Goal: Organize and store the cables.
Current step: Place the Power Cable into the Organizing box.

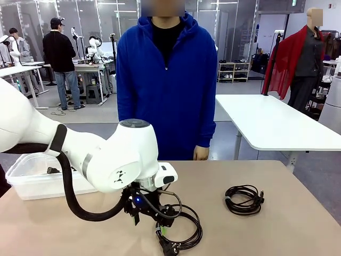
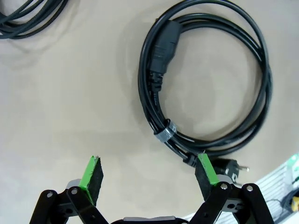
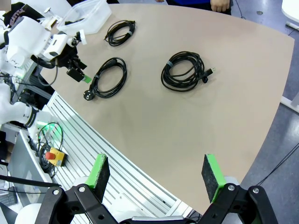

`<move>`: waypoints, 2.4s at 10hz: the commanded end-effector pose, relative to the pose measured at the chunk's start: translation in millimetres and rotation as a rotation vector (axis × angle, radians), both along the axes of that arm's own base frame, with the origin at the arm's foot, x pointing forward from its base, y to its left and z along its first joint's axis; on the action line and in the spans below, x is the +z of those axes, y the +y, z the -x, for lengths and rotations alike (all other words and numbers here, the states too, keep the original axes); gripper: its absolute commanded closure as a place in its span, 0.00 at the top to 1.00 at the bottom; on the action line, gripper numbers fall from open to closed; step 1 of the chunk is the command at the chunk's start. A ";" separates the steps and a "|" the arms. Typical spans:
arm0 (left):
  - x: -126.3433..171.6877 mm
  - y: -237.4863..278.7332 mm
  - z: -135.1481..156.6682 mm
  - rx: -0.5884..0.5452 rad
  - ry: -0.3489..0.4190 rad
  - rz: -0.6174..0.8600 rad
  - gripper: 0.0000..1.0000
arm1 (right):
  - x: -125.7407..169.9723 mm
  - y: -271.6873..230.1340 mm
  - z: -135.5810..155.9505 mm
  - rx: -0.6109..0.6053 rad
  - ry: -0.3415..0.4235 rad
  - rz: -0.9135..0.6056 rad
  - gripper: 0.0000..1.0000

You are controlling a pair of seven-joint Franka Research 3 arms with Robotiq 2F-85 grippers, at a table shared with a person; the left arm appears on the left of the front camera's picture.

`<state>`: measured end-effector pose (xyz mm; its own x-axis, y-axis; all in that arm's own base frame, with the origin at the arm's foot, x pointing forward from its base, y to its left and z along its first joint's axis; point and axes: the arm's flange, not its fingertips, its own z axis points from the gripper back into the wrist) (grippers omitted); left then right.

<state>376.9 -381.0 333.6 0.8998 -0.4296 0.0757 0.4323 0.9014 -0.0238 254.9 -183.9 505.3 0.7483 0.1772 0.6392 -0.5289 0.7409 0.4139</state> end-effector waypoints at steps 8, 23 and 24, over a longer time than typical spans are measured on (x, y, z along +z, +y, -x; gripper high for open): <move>-4.6 -22.3 -3.2 0.093 -0.039 0.016 1.00 | 0.3 -1.9 0.6 0.014 -0.013 -0.003 1.00; -8.4 -24.6 11.0 0.810 -0.023 -0.005 1.00 | 0.3 -1.9 0.6 0.014 -0.013 -0.003 1.00; -10.3 -23.1 9.8 0.827 -0.030 -0.007 1.00 | 0.3 -1.9 0.6 0.014 -0.013 -0.003 1.00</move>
